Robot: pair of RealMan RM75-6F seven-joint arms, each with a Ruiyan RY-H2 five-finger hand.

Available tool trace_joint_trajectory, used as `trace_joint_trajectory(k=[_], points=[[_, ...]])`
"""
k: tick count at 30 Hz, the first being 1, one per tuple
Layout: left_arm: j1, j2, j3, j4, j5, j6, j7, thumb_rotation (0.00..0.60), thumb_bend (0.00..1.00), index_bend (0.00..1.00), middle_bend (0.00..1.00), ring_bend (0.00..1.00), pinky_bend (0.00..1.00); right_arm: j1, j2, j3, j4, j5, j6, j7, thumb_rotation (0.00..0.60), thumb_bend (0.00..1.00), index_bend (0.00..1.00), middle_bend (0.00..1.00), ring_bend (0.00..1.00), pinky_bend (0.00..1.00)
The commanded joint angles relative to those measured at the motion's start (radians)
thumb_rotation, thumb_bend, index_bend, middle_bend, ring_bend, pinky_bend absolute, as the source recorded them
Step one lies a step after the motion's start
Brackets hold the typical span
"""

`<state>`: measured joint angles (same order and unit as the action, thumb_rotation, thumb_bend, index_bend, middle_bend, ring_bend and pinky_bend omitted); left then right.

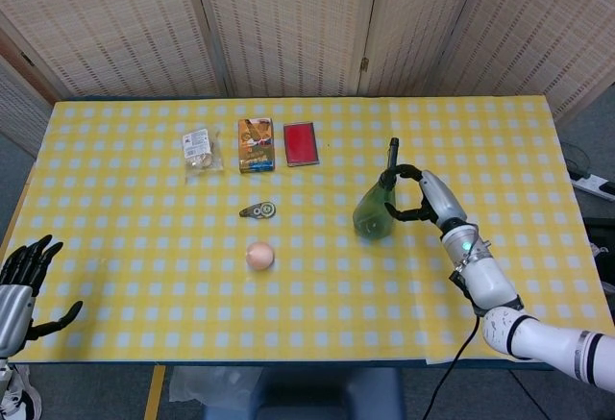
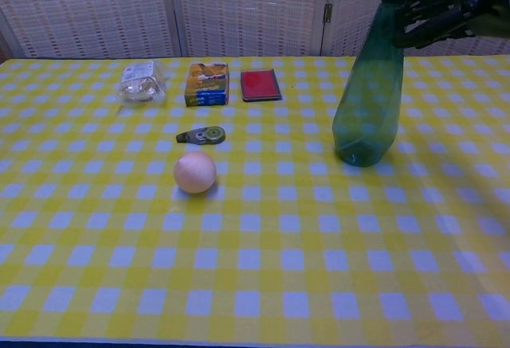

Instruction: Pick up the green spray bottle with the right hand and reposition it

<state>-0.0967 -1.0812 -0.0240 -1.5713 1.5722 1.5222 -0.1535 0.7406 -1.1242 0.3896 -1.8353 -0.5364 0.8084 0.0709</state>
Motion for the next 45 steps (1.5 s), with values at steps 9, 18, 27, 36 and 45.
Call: trace_joint_trajectory(k=[9, 18, 27, 36, 45], points=[[0.0, 0.0, 0.001, -0.002, 0.003, 0.002, 0.003, 0.499, 0.33, 0.0, 0.0, 0.06, 0.0, -0.029, 0.057, -0.014, -0.032, -0.056, -0.012, 0.033, 0.6, 0.39, 0.16, 0.14, 0.12, 0.06], [0.001, 0.0, 0.0, -0.002, 0.007, 0.008, 0.003, 0.5, 0.33, 0.0, 0.0, 0.06, 0.0, -0.156, 0.142, -0.077, -0.109, -0.245, 0.039, 0.076, 0.6, 0.39, 0.16, 0.13, 0.11, 0.03], [0.001, -0.013, -0.004, 0.003, 0.01, 0.017, 0.029, 0.498, 0.33, 0.0, 0.0, 0.04, 0.0, -0.428, 0.153, -0.299, -0.054, -0.832, 0.326, 0.074, 0.6, 0.39, 0.11, 0.07, 0.06, 0.0], [-0.013, -0.042, -0.008, 0.022, -0.003, -0.008, 0.076, 0.5, 0.33, 0.0, 0.0, 0.01, 0.0, -0.606, 0.011, -0.386, 0.149, -0.988, 0.629, -0.189, 0.6, 0.39, 0.01, 0.03, 0.05, 0.0], [-0.02, -0.062, -0.007, 0.026, 0.0, -0.015, 0.118, 0.501, 0.33, 0.0, 0.0, 0.0, 0.0, -0.639, 0.019, -0.409, 0.163, -0.987, 0.633, -0.194, 0.6, 0.39, 0.0, 0.0, 0.01, 0.0]])
